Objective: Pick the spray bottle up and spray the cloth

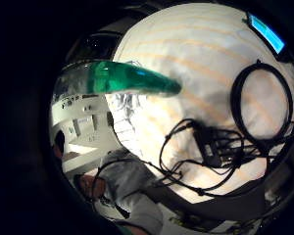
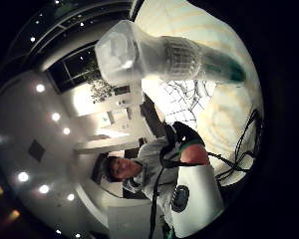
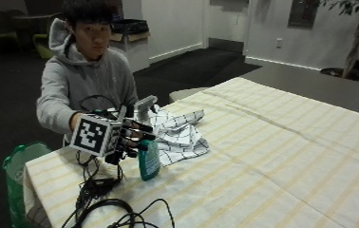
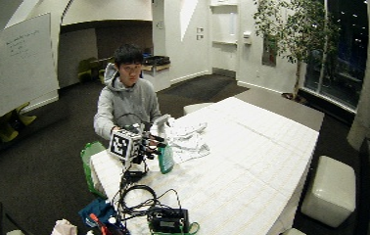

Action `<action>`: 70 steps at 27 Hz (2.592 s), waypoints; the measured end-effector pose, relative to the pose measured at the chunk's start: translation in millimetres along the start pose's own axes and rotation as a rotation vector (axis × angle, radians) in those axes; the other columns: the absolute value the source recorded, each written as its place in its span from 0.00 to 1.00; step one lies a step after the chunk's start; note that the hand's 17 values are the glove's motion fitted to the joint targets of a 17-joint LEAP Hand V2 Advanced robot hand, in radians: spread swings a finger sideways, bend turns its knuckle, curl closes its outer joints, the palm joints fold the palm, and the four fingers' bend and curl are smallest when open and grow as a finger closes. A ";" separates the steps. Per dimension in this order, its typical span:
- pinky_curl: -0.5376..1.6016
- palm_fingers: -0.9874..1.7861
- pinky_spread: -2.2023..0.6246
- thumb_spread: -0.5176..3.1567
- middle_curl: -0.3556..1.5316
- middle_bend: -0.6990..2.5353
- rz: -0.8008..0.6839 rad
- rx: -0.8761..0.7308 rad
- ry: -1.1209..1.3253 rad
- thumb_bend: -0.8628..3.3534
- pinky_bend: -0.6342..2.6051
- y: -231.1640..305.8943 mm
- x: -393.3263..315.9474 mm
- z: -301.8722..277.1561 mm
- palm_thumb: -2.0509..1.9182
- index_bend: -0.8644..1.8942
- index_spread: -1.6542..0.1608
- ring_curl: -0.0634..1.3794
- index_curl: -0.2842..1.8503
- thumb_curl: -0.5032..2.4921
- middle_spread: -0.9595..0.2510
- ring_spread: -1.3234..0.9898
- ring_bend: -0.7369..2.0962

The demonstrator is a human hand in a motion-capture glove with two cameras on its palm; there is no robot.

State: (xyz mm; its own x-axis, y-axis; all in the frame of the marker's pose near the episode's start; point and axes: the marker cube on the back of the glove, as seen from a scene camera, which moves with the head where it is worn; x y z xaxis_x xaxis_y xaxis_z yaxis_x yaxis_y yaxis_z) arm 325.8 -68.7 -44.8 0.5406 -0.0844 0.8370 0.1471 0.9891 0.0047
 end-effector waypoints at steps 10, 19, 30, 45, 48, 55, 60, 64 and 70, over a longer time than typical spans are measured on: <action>0.40 0.40 0.86 0.36 0.37 0.28 -0.075 -0.078 -0.073 0.20 0.29 -34.1 -5.7 7.4 0.73 0.36 0.69 0.19 0.27 0.30 0.64 0.55 0.33; 0.41 0.39 0.86 0.36 0.37 0.29 -0.112 -0.111 -0.135 0.20 0.29 -51.9 -2.9 19.2 0.74 0.36 0.69 0.19 0.26 0.30 0.63 0.55 0.33; 0.39 0.50 0.86 0.35 0.38 0.30 -0.218 -0.138 -0.276 0.20 0.27 -71.2 -14.7 34.6 0.75 0.39 0.69 0.20 0.27 0.30 0.62 0.53 0.34; 0.43 0.90 0.71 0.28 0.44 0.38 -0.213 0.075 -0.315 0.20 0.31 -98.2 -32.0 61.9 0.76 0.43 0.78 0.34 0.34 0.34 0.69 0.50 0.48; 0.44 0.89 0.70 0.26 0.45 0.38 -0.152 0.087 -0.130 0.20 0.32 -101.1 -44.8 71.1 0.76 0.45 0.78 0.36 0.35 0.35 0.69 0.50 0.49; 0.45 0.88 0.69 0.22 0.46 0.40 -0.006 0.016 0.279 0.20 0.32 -84.7 -104.5 96.1 0.76 0.47 0.79 0.38 0.37 0.36 0.70 0.50 0.51; 0.45 0.88 0.69 0.21 0.46 0.41 0.072 -0.037 0.628 0.20 0.32 -69.9 -148.1 119.8 0.76 0.48 0.80 0.38 0.38 0.37 0.70 0.50 0.52; 0.45 0.87 0.68 0.20 0.47 0.42 0.154 -0.073 0.833 0.20 0.33 -68.2 -153.7 138.5 0.76 0.49 0.80 0.39 0.39 0.38 0.71 0.50 0.52; 0.46 0.87 0.68 0.19 0.47 0.42 0.255 -0.187 0.925 0.20 0.33 -70.0 -116.8 185.0 0.76 0.50 0.81 0.39 0.39 0.39 0.71 0.50 0.52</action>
State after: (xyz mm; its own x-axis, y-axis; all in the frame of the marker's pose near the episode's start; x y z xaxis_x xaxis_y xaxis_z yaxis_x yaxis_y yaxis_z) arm 99.2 -105.8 -41.7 0.9991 -0.0114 0.0407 0.0220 0.9624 -0.2707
